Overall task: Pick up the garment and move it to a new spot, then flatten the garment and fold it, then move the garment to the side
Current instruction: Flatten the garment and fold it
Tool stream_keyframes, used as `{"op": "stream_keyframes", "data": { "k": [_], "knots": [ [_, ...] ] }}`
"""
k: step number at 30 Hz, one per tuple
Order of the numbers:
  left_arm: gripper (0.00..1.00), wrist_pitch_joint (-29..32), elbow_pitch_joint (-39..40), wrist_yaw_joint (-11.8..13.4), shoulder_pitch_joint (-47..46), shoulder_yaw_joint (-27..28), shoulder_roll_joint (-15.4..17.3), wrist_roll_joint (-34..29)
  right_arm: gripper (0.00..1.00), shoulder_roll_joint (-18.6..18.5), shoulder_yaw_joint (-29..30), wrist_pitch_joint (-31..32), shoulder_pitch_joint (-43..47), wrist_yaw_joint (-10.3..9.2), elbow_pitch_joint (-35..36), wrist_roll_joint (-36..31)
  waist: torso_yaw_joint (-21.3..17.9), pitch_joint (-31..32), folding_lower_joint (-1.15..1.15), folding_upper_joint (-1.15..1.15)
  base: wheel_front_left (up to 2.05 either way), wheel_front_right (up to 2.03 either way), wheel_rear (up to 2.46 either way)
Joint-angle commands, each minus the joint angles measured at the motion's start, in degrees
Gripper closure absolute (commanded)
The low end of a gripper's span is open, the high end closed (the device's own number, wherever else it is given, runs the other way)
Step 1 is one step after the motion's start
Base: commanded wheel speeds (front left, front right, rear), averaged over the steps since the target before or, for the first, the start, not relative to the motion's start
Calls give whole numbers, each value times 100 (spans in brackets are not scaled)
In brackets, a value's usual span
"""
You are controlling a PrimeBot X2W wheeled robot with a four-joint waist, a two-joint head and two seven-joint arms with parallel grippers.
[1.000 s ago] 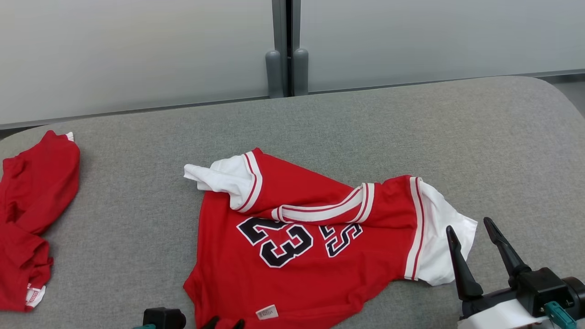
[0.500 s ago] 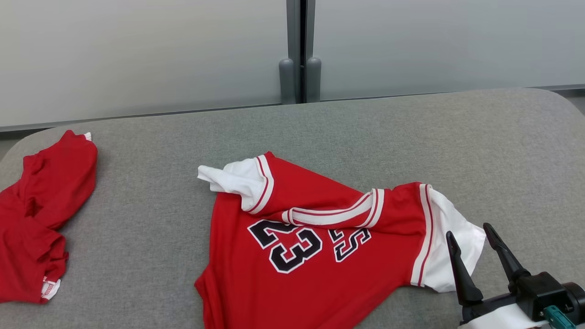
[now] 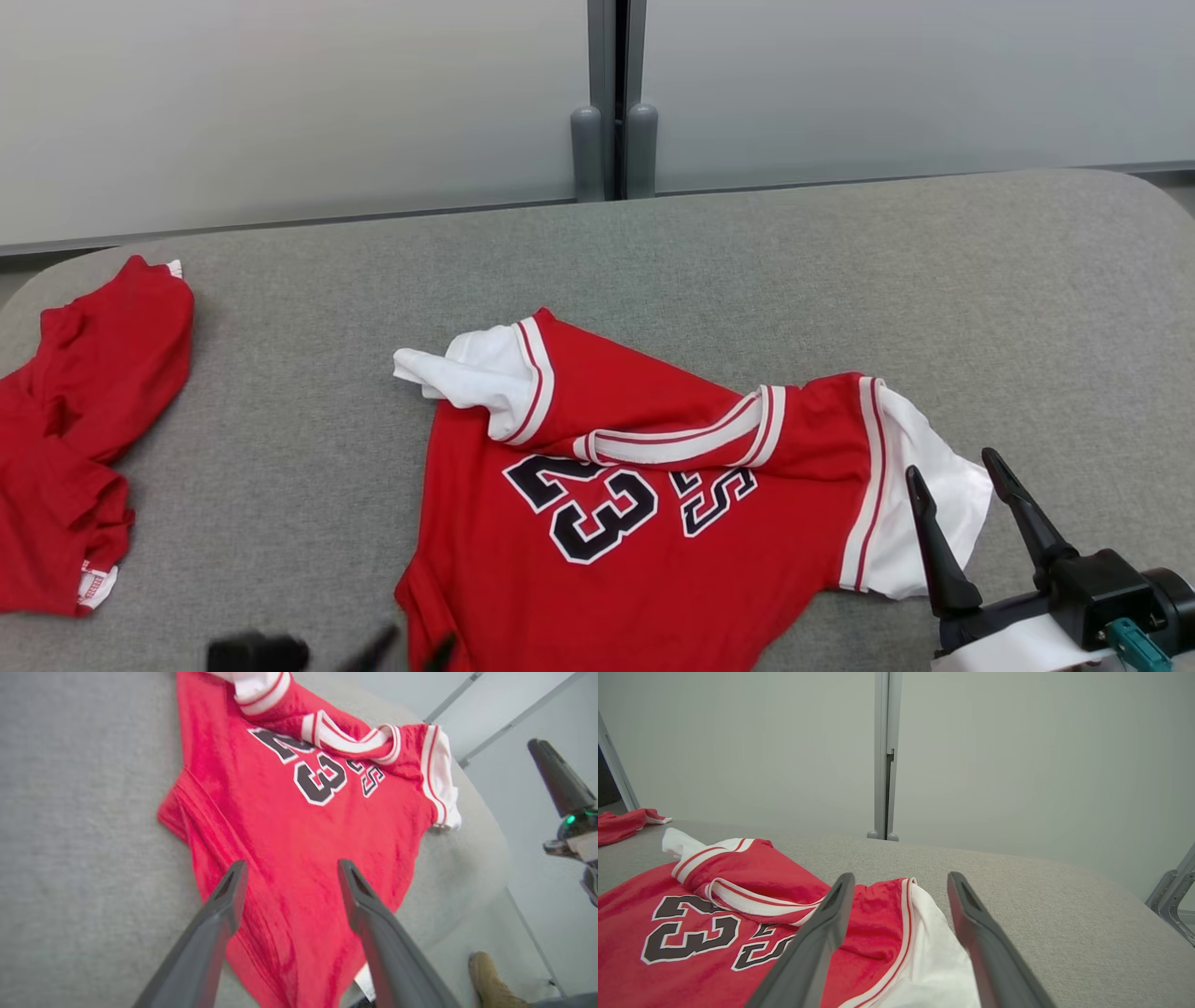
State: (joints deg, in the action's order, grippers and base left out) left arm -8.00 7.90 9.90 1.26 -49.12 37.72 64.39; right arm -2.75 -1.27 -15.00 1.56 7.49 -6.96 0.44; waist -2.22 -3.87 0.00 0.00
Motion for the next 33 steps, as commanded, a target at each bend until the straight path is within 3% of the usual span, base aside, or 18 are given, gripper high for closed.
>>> {"op": "stream_keyframes", "data": {
  "k": [1, 4, 13, 15, 16, 17, 19, 23, 26, 33],
  "knots": [
    [0, -33, -109, 116, -148, 94, -10, -4, 0, -29, 1, -28, -47, 1, 4, -18, -15, -25, 0, 0, 0, 0, 0],
    [0, 124, -582, 319, -577, 233, -127, -31, 0, -29, -63, -28, -111, 1, -6, 5, -90, -98, 0, 0, 0, 0, 0],
    [0, 913, -2125, -53, -1364, -31, -443, 46, 0, -28, -88, -28, -217, 1, -43, 88, -489, -229, 0, 0, 0, 0, 0],
    [0, 1023, -2365, -240, -1388, -125, -544, 97, 0, -28, -103, -28, -198, 1, -43, 102, -560, -251, 0, 0, 0, 0, 0],
    [25, 1042, -2424, -372, -1386, -137, -619, 168, 0, -29, -101, -28, -197, 1, -45, 113, -595, -265, 0, 0, 0, 0, 0],
    [100, 1016, -2448, -516, -1398, -118, -681, 243, 0, -31, -94, -28, -209, 1, -44, 111, -625, -282, 0, 0, 0, 0, 0],
    [100, 910, -2520, -617, -1523, -54, -703, 197, 0, -28, -79, -28, -263, 1, -31, 121, -673, -347, 0, 0, 0, 0, 0],
    [100, 382, -2879, -398, -2075, 279, -750, -54, 0, -28, -68, -28, -347, 1, -10, 110, -699, -492, 0, 0, 0, 0, 0],
    [100, 250, -3183, -428, -2528, 398, -787, -206, 0, -28, -77, -28, -436, 1, 1, 64, -713, -616, 0, 0, 0, 0, 0],
    [100, 457, -4132, -808, -3725, 553, -690, -333, 0, -93, -158, -28, -717, 1, -13, -13, -837, -893, 0, 0, 0, 0, 0]
  ]
}}
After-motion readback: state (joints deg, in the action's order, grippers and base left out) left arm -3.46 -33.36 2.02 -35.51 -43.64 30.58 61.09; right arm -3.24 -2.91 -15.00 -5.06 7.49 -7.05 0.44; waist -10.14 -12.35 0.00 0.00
